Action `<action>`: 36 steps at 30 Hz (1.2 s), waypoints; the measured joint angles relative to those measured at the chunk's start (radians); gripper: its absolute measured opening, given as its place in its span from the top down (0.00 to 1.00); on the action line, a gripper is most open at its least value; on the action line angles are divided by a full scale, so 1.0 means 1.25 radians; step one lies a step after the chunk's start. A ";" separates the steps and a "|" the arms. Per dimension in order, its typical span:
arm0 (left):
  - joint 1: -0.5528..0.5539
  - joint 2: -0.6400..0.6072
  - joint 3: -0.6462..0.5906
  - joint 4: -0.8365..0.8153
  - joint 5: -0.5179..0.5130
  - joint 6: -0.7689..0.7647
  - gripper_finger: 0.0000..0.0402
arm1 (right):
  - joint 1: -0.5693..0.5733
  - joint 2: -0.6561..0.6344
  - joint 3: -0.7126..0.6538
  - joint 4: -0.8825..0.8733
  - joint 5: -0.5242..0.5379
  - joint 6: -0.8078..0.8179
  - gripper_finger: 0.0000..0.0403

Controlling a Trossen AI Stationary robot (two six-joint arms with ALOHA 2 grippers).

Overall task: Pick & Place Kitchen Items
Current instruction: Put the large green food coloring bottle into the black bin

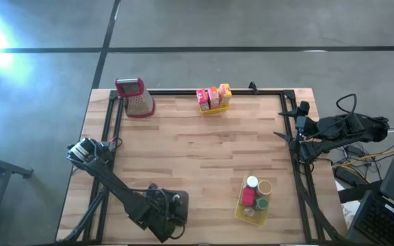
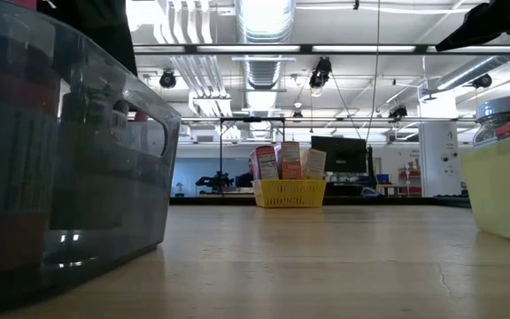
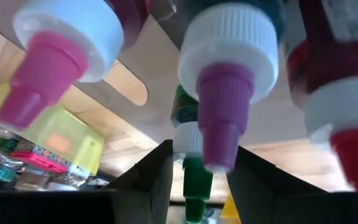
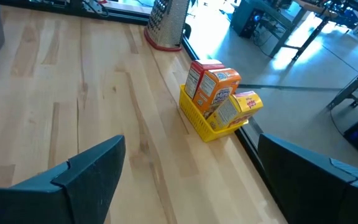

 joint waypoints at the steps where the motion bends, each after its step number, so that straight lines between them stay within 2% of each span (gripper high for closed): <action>1: 0.000 0.000 0.000 0.001 -0.008 0.013 0.64 | 0.000 0.000 0.000 0.000 0.000 0.000 0.10; 36: 0.000 0.000 0.000 0.020 0.011 0.028 0.64 | 0.000 0.000 0.000 0.000 0.000 0.000 0.10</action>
